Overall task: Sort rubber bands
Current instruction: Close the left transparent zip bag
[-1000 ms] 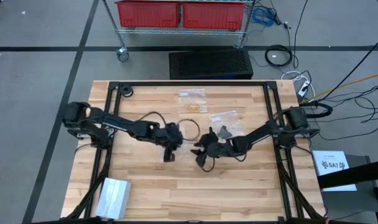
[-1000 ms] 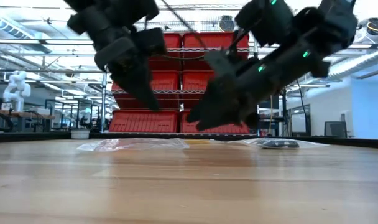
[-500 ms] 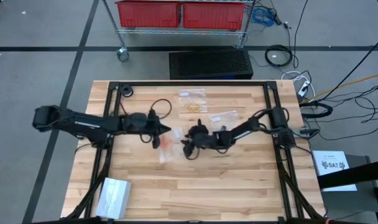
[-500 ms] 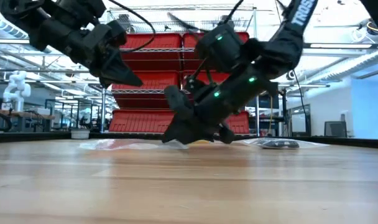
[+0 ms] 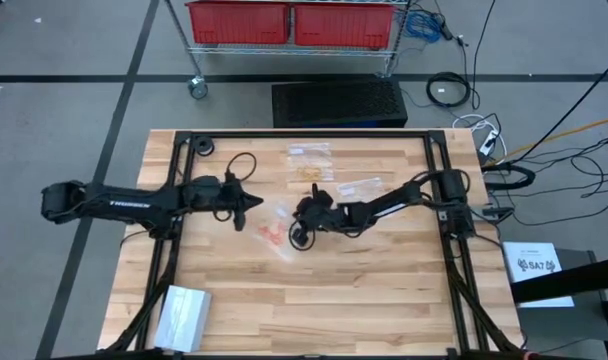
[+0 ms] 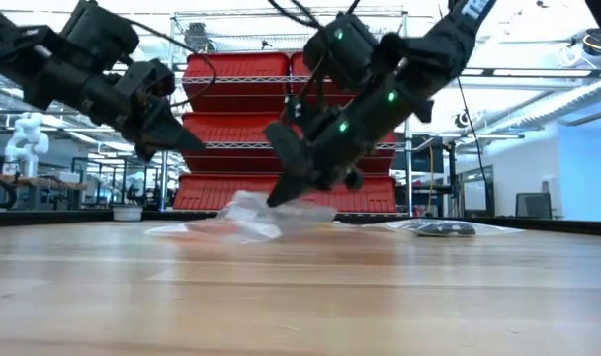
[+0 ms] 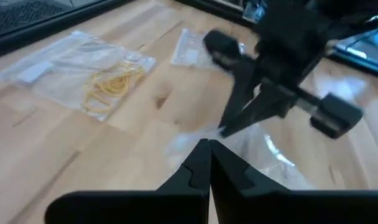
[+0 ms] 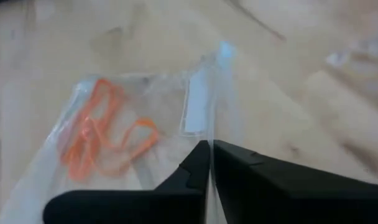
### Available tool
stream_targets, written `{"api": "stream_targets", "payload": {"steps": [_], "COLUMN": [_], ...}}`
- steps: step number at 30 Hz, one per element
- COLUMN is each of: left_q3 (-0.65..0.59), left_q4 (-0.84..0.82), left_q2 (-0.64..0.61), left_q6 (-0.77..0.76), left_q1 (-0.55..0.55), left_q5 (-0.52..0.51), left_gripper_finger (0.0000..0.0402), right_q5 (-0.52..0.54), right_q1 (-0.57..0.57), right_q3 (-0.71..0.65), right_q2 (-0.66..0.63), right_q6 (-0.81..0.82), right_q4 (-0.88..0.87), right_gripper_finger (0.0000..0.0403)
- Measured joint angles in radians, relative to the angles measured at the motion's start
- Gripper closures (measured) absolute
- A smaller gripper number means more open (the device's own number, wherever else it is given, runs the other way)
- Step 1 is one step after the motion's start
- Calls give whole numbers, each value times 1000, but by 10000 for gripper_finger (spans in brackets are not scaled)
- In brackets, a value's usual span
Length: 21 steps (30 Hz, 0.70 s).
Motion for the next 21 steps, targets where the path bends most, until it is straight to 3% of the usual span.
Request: {"api": "stream_targets", "payload": {"steps": [4, 10, 21], "left_q3": [-62, -63, -62], "left_q4": [90, 144, 334], "left_q2": [0, 0, 42], "left_q6": [-39, -81, -156], "left_q1": [42, 36, -39], "left_q5": [46, 106, 139], "left_gripper_finger": [395, 386, 260], "right_q5": [-10, -23, -24], "right_q1": [-1, 29, 57], "right_q3": [-1, 0, -1], "right_q2": [-78, -194, -308], "right_q6": [-148, -367, -452], "right_q4": [-95, -172, -210], "right_gripper_finger": [388, 400, 399]}}
